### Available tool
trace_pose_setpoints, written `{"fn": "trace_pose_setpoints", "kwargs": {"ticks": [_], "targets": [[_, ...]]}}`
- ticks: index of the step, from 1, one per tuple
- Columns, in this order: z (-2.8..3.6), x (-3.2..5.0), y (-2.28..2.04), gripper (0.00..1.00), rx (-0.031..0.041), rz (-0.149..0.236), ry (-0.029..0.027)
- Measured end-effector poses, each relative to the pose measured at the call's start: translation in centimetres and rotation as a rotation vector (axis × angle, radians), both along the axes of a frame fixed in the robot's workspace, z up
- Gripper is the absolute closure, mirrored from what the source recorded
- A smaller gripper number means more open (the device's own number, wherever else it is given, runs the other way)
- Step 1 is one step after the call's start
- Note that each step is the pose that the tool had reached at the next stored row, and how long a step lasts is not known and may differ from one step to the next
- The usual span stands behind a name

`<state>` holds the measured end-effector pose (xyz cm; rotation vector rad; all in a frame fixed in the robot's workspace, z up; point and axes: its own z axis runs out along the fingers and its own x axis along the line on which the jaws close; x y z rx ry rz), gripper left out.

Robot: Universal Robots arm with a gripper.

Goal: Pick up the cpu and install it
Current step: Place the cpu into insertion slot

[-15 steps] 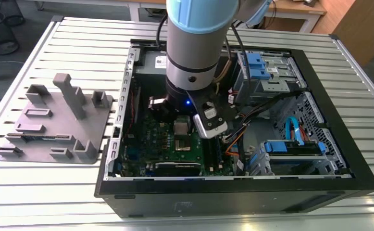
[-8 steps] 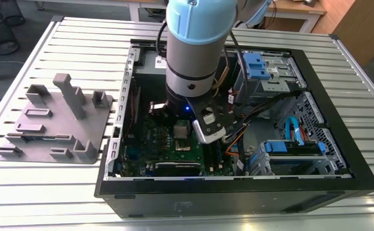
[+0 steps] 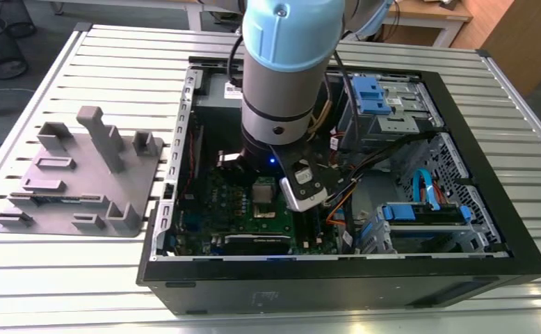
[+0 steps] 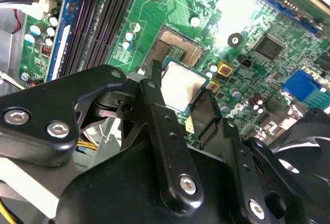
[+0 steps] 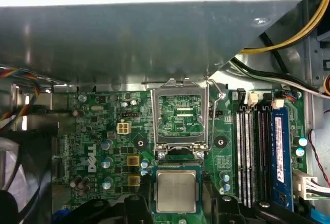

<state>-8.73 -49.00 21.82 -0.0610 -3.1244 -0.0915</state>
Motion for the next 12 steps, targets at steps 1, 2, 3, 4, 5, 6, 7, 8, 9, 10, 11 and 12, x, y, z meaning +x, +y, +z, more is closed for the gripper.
{"fn": "trace_pose_setpoints", "kwargs": {"ticks": [1,2,3,4,5,6,7,8,9,10,11,12], "targets": [[-0.04,0.09,-0.02,0.53,-0.0001,0.000,0.0001],[-0.10,0.18,-0.03,0.53,0.0000,0.000,0.0000],[-0.16,0.25,-0.05,0.53,-0.0002,0.000,0.0001],[-0.23,0.29,-0.08,0.53,-0.0002,0.000,0.0001],[-0.29,0.31,-0.13,0.53,-0.0003,0.000,0.0001],[-0.35,0.33,-0.21,0.53,-0.0002,0.000,0.0001],[-0.41,0.34,-0.28,0.53,-0.0002,0.000,0.0001],[-0.46,0.36,-0.33,0.53,-0.0001,0.000,0.0001],[-0.55,0.38,-0.40,0.53,-0.0001,0.000,0.0000],[-0.64,0.41,-0.47,0.53,-0.0001,0.000,0.0001],[-0.75,0.46,-0.55,0.53,-0.0001,0.000,0.0000],[-0.87,0.50,-0.64,0.53,-0.0003,0.000,0.0001]]}}
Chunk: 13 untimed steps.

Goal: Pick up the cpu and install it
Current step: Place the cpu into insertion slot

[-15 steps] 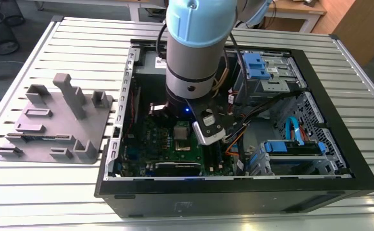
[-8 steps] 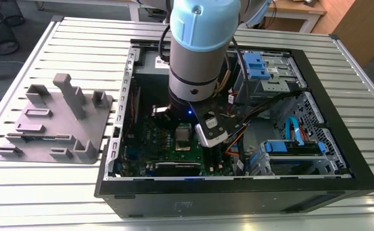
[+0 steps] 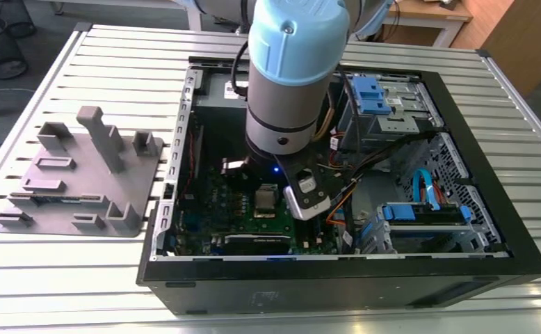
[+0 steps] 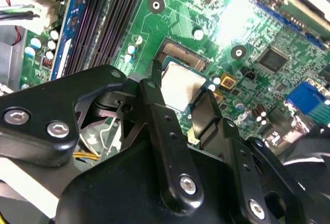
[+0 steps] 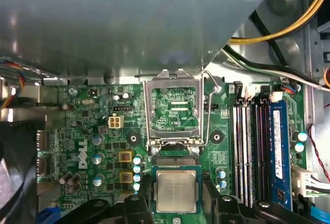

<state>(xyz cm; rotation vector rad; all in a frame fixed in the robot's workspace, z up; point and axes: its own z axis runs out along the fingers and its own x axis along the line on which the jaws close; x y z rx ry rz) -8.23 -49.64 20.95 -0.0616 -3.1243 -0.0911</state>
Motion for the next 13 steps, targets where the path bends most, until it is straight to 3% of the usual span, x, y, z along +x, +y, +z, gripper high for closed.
{"fn": "trace_pose_setpoints", "kwargs": {"ticks": [5,13], "targets": [[-0.74,0.21,-0.34,0.53,0.0004,0.000,-0.0002],[-1.47,0.51,-0.33,0.53,0.0004,-0.001,-0.0001]]}}
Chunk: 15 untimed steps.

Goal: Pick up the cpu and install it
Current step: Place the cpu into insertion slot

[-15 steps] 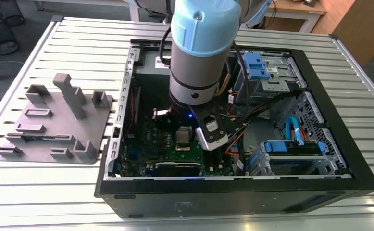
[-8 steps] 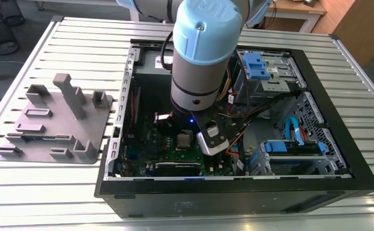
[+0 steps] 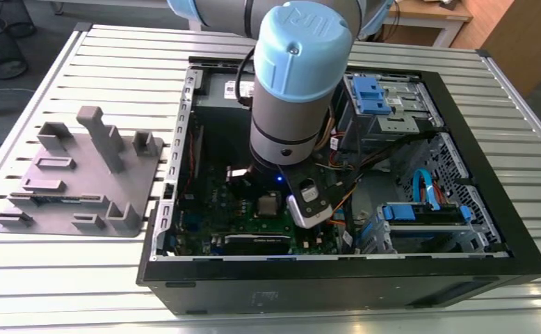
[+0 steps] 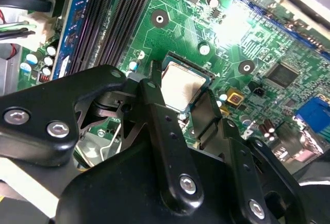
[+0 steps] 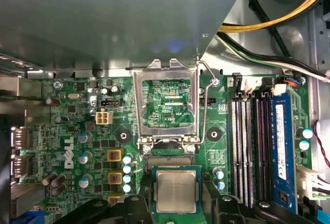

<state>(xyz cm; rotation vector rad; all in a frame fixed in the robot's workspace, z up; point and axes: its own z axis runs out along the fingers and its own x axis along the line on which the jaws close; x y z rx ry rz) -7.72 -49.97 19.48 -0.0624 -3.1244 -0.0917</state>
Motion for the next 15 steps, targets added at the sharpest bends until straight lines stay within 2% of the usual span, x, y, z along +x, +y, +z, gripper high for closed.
{"fn": "trace_pose_setpoints", "kwargs": {"ticks": [15], "targets": [[-0.46,-0.33,0.03,0.53,0.0002,0.000,0.0001]]}}
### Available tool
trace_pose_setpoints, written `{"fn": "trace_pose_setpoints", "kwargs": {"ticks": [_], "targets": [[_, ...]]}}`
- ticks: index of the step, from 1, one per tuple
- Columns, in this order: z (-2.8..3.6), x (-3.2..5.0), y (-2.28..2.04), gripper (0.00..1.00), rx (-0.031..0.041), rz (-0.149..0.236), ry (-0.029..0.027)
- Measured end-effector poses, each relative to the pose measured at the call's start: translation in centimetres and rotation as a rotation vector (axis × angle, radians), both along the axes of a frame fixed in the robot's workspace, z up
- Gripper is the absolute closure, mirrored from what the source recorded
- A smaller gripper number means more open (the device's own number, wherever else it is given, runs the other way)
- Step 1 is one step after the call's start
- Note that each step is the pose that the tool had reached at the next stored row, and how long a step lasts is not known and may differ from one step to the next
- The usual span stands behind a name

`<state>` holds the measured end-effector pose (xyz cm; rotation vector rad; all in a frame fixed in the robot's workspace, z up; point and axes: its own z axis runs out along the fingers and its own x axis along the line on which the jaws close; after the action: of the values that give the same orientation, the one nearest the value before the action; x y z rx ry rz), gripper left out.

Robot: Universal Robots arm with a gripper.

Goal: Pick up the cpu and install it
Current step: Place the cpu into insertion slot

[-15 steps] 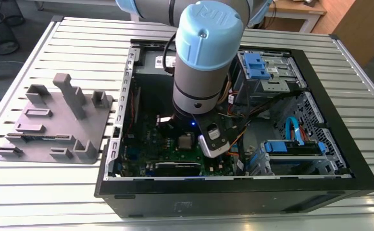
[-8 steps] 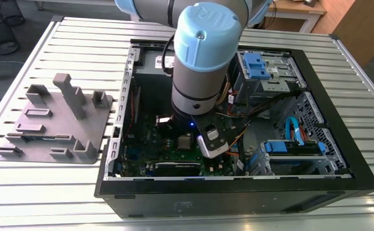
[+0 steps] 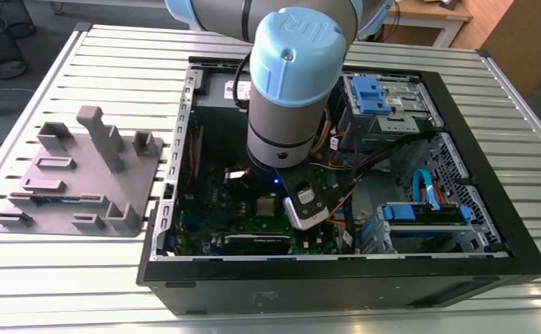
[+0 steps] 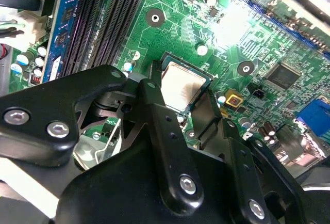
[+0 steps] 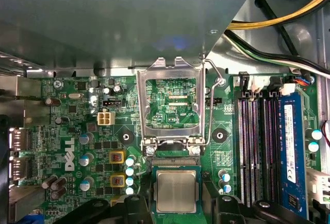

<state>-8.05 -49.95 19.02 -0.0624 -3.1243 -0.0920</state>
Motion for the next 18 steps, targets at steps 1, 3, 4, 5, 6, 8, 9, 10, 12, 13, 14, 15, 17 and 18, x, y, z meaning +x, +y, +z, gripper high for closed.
{"fn": "trace_pose_setpoints", "kwargs": {"ticks": [1,3,4,5,6,8,9,10,12,13,14,15,17,18], "targets": [[0.00,0.00,0.00,0.53,-0.0001,0.000,0.0000],[-0.02,0.00,0.07,0.53,0.0002,0.000,-0.0002],[-0.03,0.00,0.13,0.53,0.0002,0.000,-0.0001],[-0.03,0.00,0.17,0.53,0.0002,0.000,-0.0001],[-0.03,0.01,0.21,0.53,0.0002,0.000,-0.0001],[-0.03,0.00,0.21,0.53,0.0001,0.000,-0.0001],[-0.03,-0.01,0.21,0.53,0.0001,0.000,-0.0001],[-0.04,-0.02,0.21,0.53,0.0000,0.000,0.0000],[-0.05,-0.11,0.22,0.53,0.0001,0.000,-0.0001],[-0.06,-0.14,0.22,0.53,0.0002,0.000,-0.0001],[-0.07,-0.14,0.22,0.53,0.0002,0.000,-0.0001],[-0.09,-0.14,0.21,0.53,0.0000,0.000,-0.0001],[-0.12,-0.15,0.23,0.53,-0.0003,0.000,0.0001],[-0.15,-0.15,0.26,0.53,-0.0004,0.000,0.0001]]}}
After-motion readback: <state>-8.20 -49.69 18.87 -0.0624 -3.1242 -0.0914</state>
